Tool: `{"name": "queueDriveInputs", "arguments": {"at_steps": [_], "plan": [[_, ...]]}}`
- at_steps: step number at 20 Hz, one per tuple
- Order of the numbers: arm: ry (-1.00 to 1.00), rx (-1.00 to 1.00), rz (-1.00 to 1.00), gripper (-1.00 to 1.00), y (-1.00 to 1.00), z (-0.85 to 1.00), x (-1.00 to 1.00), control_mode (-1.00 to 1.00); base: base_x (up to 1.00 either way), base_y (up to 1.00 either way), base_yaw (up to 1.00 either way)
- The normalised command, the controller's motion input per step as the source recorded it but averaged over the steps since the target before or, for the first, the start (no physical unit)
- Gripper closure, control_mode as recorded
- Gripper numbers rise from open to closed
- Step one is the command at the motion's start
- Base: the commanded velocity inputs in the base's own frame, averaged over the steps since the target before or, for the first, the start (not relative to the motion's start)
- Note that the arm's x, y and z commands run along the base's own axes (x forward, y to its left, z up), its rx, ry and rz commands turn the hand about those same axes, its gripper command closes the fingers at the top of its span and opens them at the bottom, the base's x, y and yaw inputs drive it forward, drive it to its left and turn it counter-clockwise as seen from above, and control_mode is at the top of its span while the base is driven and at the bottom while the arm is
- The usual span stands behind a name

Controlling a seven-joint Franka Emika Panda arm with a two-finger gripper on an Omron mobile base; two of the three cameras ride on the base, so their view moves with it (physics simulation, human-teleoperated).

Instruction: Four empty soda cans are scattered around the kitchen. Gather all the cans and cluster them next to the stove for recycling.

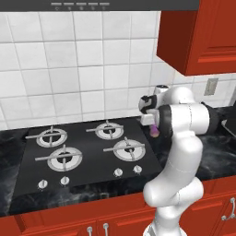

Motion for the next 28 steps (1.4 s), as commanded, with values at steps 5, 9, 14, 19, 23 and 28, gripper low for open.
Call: {"name": "queueDriveInputs", "arguments": {"at_steps": [5,9,14,19,23,28], "plan": [[0.05,0.01,0.0,-1.0,0.0,-0.16,0.08,-1.0,0.0,0.0,0.0],[0.0,0.0,0.0,-1.0,0.0,0.0,0.0,-1.0,0.0,0.0,0.0],[0.0,0.0,0.0,-1.0,0.0,0.0,0.0,-1.0,0.0,0.0,0.0],[0.0,0.0,0.0,-1.0,0.0,0.06,-0.01,-1.0,0.0,0.0,0.0],[0.0,0.0,0.0,-1.0,-0.07,0.24,-0.35,-1.0,0.0,0.0,0.0],[-0.01,0.0,0.0,-1.0,-0.14,0.14,-0.78,-1.0,0.0,0.0,0.0]]}}
